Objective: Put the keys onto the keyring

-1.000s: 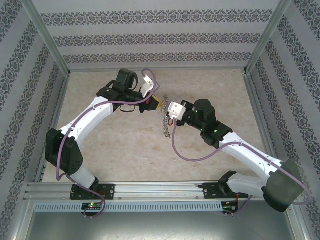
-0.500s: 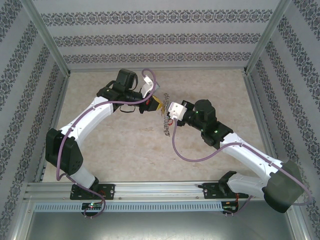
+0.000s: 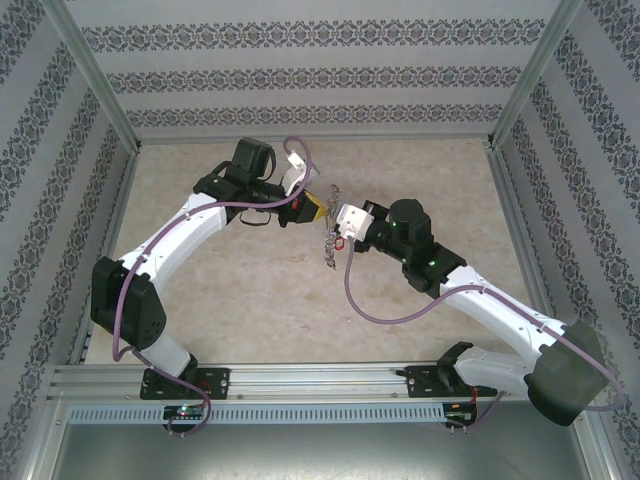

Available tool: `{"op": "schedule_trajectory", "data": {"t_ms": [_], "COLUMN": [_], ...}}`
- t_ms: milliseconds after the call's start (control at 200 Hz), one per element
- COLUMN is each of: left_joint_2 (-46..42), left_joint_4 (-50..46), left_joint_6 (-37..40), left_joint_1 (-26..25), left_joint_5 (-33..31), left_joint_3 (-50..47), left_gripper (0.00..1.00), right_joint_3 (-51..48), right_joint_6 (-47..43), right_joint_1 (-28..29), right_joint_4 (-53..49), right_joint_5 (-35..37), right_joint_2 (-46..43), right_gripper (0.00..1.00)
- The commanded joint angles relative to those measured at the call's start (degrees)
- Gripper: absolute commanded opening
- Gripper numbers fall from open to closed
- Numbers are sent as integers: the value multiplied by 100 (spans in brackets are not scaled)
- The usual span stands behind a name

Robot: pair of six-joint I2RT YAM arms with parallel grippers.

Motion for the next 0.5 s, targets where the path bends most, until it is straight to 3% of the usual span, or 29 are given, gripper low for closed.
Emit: {"op": "schedule_trajectory", "data": {"t_ms": [0, 495], "left_joint_2": [-124, -174], "left_joint_4": [-36, 140], "left_joint_6": [-44, -63], "left_joint_1": [45, 42], "left_joint_5": [225, 258], "left_joint_3": [29, -26], "left_gripper": [0, 0], "right_joint_3": [80, 107], "right_joint_6": [104, 162], "right_joint_1": [35, 61], "right_joint_4": [416, 356], "right_joint_5": [-175, -302], "right_joint_2": [-72, -68], "right_gripper": [0, 0]}}
